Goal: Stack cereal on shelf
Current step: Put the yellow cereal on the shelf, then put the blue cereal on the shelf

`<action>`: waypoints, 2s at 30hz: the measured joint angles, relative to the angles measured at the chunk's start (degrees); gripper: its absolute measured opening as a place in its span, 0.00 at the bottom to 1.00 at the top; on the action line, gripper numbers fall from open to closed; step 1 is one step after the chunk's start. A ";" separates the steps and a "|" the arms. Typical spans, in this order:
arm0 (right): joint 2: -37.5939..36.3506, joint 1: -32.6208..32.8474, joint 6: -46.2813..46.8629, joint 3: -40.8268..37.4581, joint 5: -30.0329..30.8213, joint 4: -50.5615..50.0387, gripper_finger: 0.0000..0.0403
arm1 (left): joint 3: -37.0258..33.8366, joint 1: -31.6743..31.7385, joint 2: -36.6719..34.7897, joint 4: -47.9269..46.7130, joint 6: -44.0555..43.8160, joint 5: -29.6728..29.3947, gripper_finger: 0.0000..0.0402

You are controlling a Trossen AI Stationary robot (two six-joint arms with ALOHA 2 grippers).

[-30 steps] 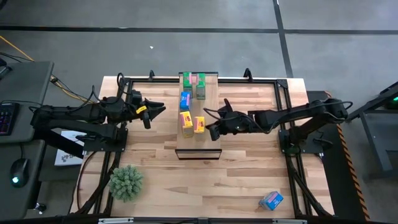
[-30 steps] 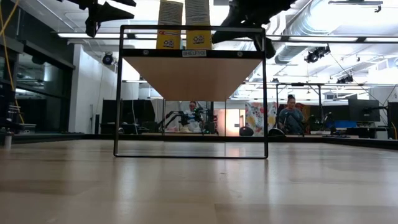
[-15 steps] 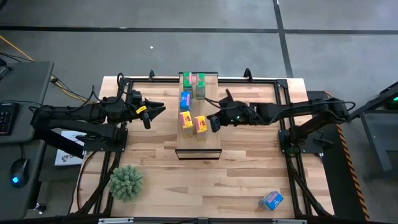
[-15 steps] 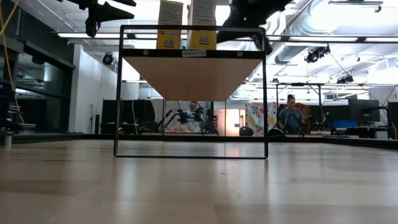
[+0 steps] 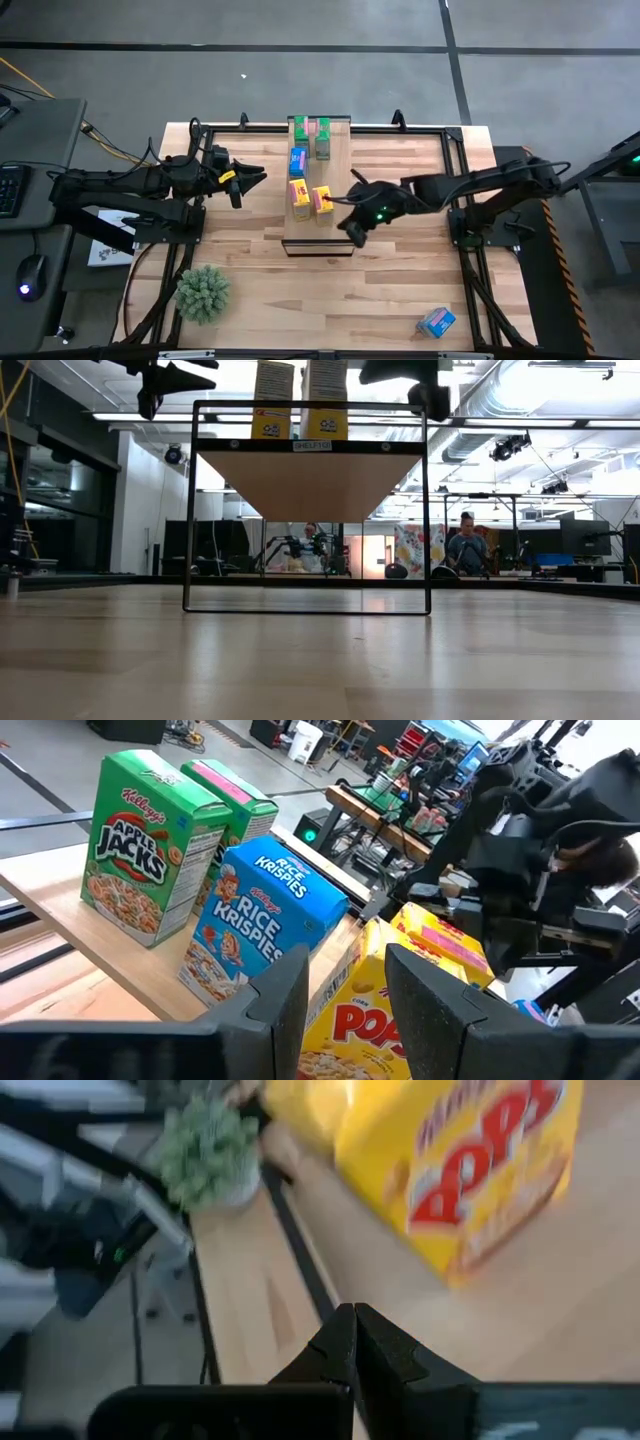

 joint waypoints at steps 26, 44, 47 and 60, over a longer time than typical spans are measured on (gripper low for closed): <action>0.36 -0.58 0.64 1.52 1.54 -0.06 0.00 | 0.00 0.00 -0.02 0.17 0.00 -0.04 0.32; -13.31 31.85 55.07 -4.02 -9.56 -31.99 0.17 | 0.00 -0.02 -0.02 -0.20 0.00 0.22 0.32; -13.30 37.61 67.70 -4.13 -9.32 -30.62 0.34 | 0.00 -0.02 -0.01 -0.21 0.00 0.20 0.32; -9.35 50.42 92.29 -4.13 -6.13 -24.58 0.77 | 0.00 -0.02 -0.01 -0.20 1.03 0.15 0.32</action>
